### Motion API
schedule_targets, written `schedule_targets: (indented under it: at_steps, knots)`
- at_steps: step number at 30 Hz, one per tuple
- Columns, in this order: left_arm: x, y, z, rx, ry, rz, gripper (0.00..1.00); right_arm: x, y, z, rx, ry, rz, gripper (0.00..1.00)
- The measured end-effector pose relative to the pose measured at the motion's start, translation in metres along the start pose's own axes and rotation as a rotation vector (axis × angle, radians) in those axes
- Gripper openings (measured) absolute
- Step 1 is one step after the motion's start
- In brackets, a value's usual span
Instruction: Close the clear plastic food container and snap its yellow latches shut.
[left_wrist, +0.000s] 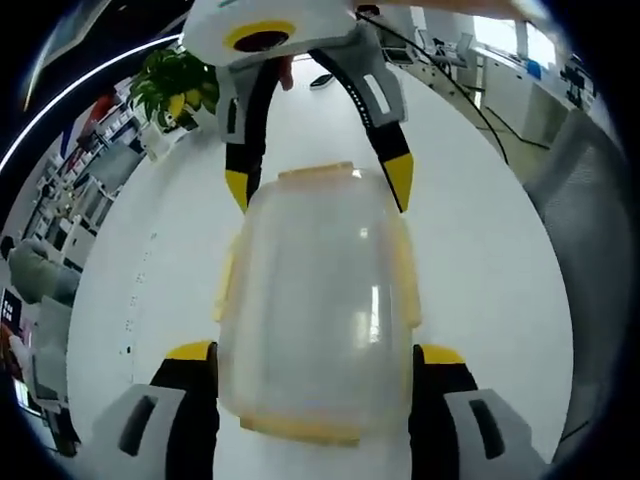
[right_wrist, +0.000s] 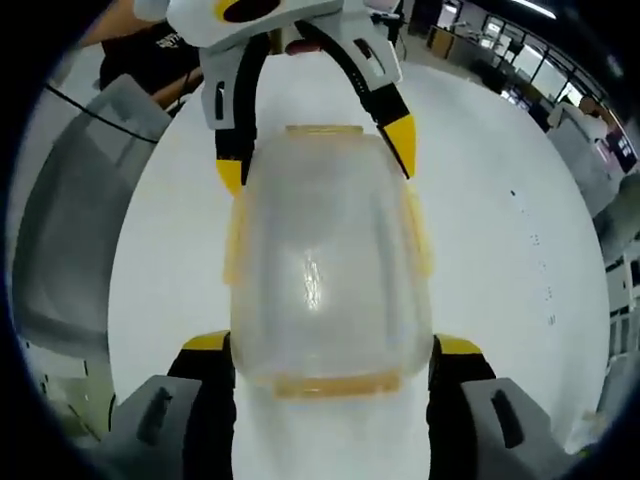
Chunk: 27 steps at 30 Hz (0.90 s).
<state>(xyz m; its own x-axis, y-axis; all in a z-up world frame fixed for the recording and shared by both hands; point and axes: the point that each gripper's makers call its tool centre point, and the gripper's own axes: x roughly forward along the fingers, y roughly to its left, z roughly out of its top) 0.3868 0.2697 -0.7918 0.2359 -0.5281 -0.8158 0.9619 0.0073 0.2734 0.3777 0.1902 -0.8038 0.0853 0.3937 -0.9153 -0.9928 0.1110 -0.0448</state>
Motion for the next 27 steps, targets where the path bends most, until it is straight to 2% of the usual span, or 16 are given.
schedule_targets:
  at_steps: [9, 13, 20, 27]
  knots:
    - [-0.011, -0.003, -0.016, -0.004, 0.010, 0.006, 0.76, 0.006, 0.006, 0.014, -0.006, -0.013, 0.009, 0.76]
    - [-0.020, -0.005, -0.031, -0.031, 0.020, 0.020, 0.75, 0.013, 0.009, 0.032, -0.005, -0.056, 0.013, 0.76]
    - [-0.035, -0.008, -0.056, -0.084, 0.039, 0.046, 0.75, 0.026, 0.016, 0.060, -0.030, -0.068, 0.037, 0.77]
    - [-0.049, -0.014, -0.077, -0.097, 0.052, 0.061, 0.76, 0.038, 0.023, 0.085, -0.029, -0.096, 0.070, 0.79]
